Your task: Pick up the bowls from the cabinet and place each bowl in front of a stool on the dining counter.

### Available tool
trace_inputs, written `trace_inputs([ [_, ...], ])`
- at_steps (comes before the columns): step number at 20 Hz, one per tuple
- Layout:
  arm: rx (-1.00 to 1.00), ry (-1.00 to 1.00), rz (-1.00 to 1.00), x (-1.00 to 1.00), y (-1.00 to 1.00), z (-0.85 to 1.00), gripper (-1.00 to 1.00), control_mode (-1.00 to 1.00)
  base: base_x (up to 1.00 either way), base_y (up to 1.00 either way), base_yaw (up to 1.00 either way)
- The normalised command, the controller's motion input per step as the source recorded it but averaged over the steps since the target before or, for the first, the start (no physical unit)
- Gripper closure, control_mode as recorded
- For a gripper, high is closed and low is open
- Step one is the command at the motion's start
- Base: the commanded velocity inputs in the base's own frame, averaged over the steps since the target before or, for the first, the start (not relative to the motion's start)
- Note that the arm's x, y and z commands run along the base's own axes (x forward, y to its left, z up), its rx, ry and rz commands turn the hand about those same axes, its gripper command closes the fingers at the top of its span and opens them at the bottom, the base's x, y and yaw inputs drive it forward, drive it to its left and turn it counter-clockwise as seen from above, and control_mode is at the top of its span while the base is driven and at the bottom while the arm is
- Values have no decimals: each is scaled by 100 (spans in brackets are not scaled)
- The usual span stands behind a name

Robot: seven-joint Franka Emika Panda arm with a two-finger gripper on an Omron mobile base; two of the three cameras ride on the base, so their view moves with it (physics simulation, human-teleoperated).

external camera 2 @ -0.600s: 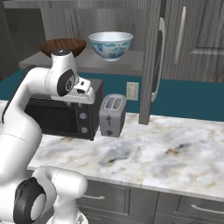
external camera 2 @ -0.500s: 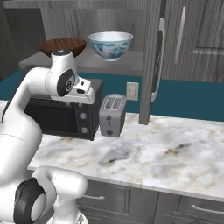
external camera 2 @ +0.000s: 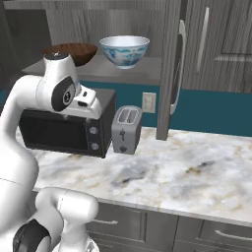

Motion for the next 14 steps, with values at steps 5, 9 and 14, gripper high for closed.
trace_inputs([
  [5,8,-19,-12,-51,-1,33,-100,-100,0,0,0],
  [9,13,-15,-18,-32,-1,41,-100,-100,0,0,0],
  [14,16,-14,-22,-21,-9,33,-100,-100,0,0,0],
])
